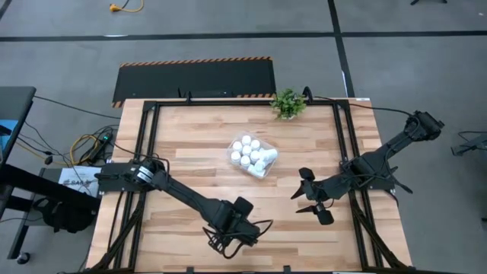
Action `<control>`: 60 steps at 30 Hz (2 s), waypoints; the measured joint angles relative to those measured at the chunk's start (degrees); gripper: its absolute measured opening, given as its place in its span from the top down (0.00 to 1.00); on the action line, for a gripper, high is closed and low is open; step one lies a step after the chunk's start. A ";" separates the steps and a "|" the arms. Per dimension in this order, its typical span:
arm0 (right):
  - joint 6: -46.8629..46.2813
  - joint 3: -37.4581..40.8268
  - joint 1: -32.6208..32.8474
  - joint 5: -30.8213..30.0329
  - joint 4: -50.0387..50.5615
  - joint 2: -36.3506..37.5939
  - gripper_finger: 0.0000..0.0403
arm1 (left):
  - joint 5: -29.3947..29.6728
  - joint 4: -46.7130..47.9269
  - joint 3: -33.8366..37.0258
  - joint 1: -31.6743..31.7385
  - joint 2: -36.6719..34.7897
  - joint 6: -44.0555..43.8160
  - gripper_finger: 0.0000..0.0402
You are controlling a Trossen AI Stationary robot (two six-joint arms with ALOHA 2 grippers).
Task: Pick and place pill bottles into a basket
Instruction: Put the pill bottle into the bin
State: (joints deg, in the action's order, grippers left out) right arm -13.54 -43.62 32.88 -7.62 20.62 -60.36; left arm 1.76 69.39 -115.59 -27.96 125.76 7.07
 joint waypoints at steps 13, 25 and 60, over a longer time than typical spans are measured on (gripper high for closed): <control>0.00 0.00 0.00 0.00 -0.13 0.00 0.46 | 0.03 -1.46 0.53 0.59 1.06 0.13 0.20; 0.44 0.00 0.00 0.02 -0.11 -0.01 0.46 | -1.58 -2.38 0.52 1.15 2.90 -0.13 0.20; 0.05 0.00 -0.01 -1.72 -0.50 0.00 0.46 | -8.54 -4.44 5.44 3.62 4.71 1.31 0.28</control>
State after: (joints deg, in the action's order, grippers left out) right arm -13.49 -43.62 32.87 -9.34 20.13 -60.36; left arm -6.78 64.95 -110.15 -24.34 130.48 8.38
